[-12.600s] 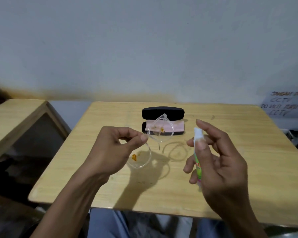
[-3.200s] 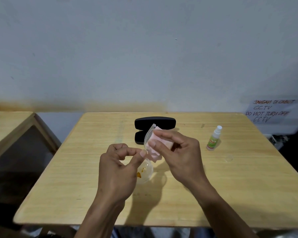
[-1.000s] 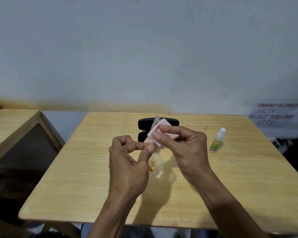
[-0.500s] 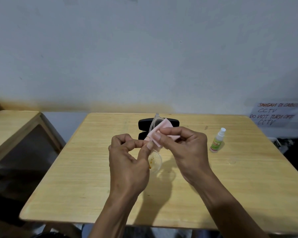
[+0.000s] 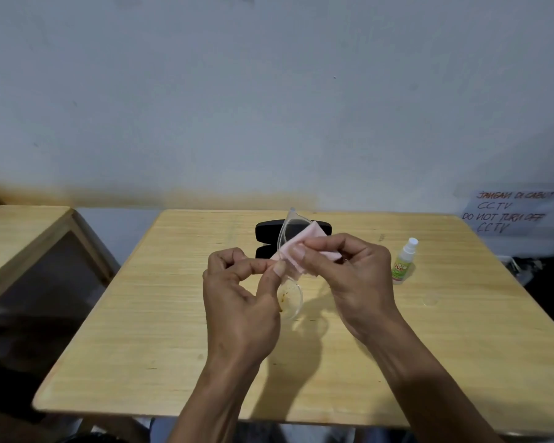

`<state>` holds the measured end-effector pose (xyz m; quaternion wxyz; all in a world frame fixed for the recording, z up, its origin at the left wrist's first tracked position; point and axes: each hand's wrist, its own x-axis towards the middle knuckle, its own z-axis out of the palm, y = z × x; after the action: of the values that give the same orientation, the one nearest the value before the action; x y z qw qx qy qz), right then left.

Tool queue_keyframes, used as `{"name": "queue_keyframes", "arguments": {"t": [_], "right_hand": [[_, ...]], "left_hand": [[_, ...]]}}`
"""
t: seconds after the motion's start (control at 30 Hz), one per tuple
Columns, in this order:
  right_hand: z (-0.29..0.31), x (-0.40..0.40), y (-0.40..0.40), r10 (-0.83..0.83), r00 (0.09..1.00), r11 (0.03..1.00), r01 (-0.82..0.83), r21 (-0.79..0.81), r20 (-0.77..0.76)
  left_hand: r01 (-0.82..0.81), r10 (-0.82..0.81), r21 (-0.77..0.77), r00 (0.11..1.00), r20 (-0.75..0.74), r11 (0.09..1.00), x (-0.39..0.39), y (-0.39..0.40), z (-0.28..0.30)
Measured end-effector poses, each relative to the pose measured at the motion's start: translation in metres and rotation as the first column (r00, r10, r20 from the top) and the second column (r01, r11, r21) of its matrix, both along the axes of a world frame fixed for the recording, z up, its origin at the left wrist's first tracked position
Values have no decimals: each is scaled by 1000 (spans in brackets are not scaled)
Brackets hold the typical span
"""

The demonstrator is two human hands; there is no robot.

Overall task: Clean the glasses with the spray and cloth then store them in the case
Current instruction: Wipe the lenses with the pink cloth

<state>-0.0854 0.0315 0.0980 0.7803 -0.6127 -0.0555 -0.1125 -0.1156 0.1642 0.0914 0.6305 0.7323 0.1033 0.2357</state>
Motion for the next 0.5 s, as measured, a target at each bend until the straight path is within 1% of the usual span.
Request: {"name": "queue_keyframes", "arguments": {"t": [0.07,0.17,0.27,0.37,0.43,0.5], "right_hand": [[-2,-3,-2,9,1000,1000,-9,-2,-5],[0,-4,3,15,1000,999,-14,34,-10],[5,1,9,-23,1000,999,23,33,-6],[13,9,11,-39,999,995,41,86,-29],[16,11,9,-26,999,990,31,139,-38],[15,9,6,2,999,988,5,155,-41]], "left_hand": [[14,-14,44,1000,7,999,-2,-2,1],[29,-33,155,999,21,988,-7,-7,4],[35,-41,198,999,27,980,-10,-9,6],[28,-36,198,999,37,980,-11,-8,3],[15,-22,163,999,41,987,-9,-6,2],[7,-10,118,1000,26,993,-7,-4,1]]}}
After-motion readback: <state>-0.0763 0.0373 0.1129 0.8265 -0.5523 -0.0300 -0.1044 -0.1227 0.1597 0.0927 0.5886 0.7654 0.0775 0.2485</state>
